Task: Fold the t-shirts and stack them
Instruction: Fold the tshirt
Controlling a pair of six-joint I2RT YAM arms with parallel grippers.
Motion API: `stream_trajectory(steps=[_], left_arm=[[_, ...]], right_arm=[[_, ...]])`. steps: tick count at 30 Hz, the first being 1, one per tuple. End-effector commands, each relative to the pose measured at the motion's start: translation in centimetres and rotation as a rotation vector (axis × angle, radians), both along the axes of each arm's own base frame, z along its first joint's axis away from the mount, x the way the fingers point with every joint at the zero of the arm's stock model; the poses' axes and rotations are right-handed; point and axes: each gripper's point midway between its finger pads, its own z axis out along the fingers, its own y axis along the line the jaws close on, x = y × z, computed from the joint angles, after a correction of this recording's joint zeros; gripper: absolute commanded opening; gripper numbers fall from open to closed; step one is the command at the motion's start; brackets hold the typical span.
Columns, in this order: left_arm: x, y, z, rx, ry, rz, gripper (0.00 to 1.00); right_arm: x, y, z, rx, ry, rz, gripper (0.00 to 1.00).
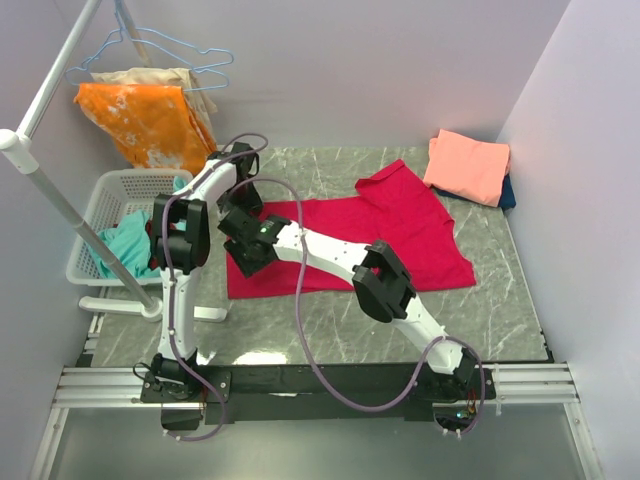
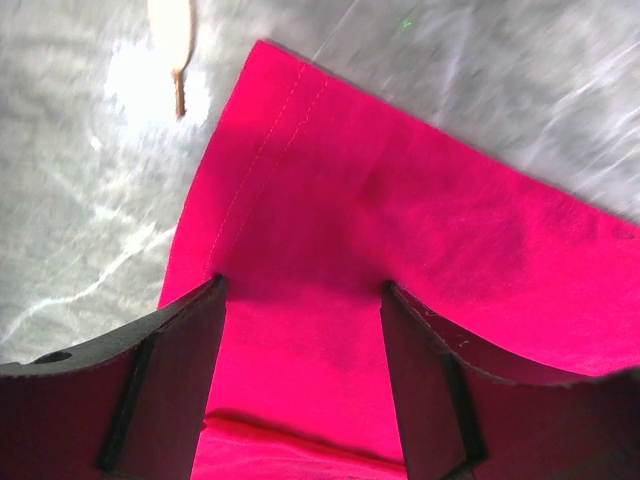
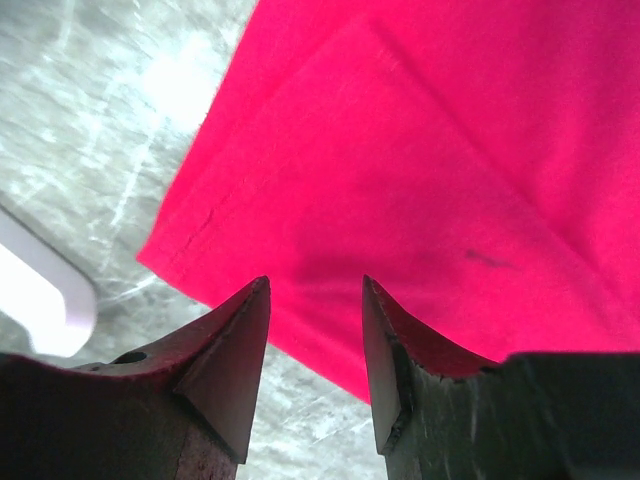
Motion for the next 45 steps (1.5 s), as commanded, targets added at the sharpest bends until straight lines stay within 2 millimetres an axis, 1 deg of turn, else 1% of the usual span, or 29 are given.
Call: stream_trajectory(steps=[1,4,5,6,14,16,20,22,23,24,27,33,35,36,38,39,40,45], left_arm=[[1.0,0.1,-0.9,0.004,0.010,-0.014,0.69],[1.0,-0.1,-1.3,-0.005,0.006,-0.013,0.69],[0.9,-0.1,-1.4,-0.007,0.011,-0.012,0.69],[0.7,0.0,-1.5,-0.005,0.015,-0.012,0.69],[0.5,0.0,-1.6,-0.003,0.019,-0.008,0.69],[0.6,0.0,-1.6,-0.007,0.018,-0.007,0.69],[0.7,-0.1,-1.5,-0.010,0.014,-0.006,0.69],[0.6,-0.1,-1.5,-0.009,0.016,-0.008,0.69],[0.7,-0.1,-1.4,-0.009,0.014,-0.008,0.69],[0.7,0.0,-1.5,-0.006,0.016,-0.007,0.69],[1.0,-0.1,-1.6,-0.004,0.015,-0.008,0.69],[1.5,0.2,-1.4,0.002,0.005,-0.004,0.69],[1.8,0.4,-1.5,-0.001,0.000,0.004,0.70],[1.7,0.5,-1.7,0.000,0.006,0.004,0.69],[2.0,0.6,-1.6,0.002,0.001,0.010,0.70],[2.0,0.7,-1.7,0.003,0.002,0.012,0.70],[2.1,1.0,-1.7,0.004,0.004,0.017,0.70],[2.5,1.3,-1.8,0.003,-0.002,0.025,0.70]], right_arm=[[-0.3,0.9,-0.3,0.016,-0.002,0.041,0.49],[-0.7,1.2,-1.0,0.015,0.007,0.052,0.49],[-0.7,1.1,-1.7,0.002,0.016,0.052,0.49],[-0.8,1.2,-1.7,0.002,0.017,0.056,0.49],[-1.9,1.2,-4.2,-0.033,0.071,0.083,0.49],[-2.2,1.2,-4.6,-0.044,0.076,0.091,0.49],[-2.3,1.0,-5.2,-0.061,0.079,0.087,0.48],[-2.4,0.9,-5.3,-0.066,0.083,0.088,0.40],[-2.5,0.8,-5.4,-0.070,0.084,0.089,0.35],[-2.6,0.7,-5.5,-0.074,0.087,0.089,0.25],[-2.7,0.6,-5.4,-0.086,0.080,0.087,0.14],[-3.5,0.5,-4.8,-0.098,0.065,0.097,0.06],[-3.9,0.5,-4.7,-0.100,0.065,0.104,0.01],[-3.9,0.5,-4.3,-0.092,0.060,0.105,0.00],[-4.5,0.5,-4.2,-0.095,0.062,0.116,0.00],[-4.6,0.6,-3.7,-0.085,0.059,0.119,0.00],[-4.9,0.5,-3.8,-0.090,0.062,0.126,0.00],[-5.9,0.6,-3.0,-0.083,0.056,0.151,0.00]])
